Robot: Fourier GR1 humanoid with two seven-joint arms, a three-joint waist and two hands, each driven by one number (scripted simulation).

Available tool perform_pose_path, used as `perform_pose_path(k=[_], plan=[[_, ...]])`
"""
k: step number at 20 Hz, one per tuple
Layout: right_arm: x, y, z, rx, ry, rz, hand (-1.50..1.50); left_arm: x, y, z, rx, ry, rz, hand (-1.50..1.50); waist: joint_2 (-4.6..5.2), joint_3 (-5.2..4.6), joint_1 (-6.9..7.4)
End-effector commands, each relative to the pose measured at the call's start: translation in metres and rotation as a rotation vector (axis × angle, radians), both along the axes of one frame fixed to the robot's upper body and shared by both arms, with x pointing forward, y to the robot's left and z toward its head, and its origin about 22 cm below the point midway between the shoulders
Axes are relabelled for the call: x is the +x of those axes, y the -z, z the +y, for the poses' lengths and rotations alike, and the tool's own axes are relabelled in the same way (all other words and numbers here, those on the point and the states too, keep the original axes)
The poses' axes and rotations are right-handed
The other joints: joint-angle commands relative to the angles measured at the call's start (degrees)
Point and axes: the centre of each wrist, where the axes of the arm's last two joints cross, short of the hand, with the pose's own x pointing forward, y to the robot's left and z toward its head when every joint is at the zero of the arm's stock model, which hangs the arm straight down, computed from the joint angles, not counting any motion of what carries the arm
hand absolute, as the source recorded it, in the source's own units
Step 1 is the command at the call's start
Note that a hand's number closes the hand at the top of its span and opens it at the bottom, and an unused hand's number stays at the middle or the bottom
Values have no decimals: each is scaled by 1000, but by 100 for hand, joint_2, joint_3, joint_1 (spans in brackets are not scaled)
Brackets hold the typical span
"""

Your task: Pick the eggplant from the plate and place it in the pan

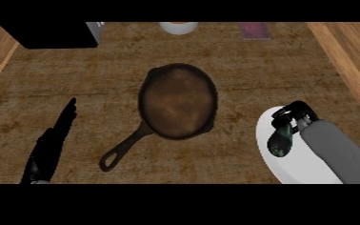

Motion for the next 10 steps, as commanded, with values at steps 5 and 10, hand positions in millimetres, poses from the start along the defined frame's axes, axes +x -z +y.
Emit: perform_pose_path(k=[5, 10], plan=[[-32, -7, 55, -324, -167, -318, 150, -6, 4, 15, 19, -49, 23, 0, -40, 111, -265], [-14, -64, 67, -528, -312, -708, 150, -4, 1, 8, 10, -57, 17, 0, -80, 124, -274]])
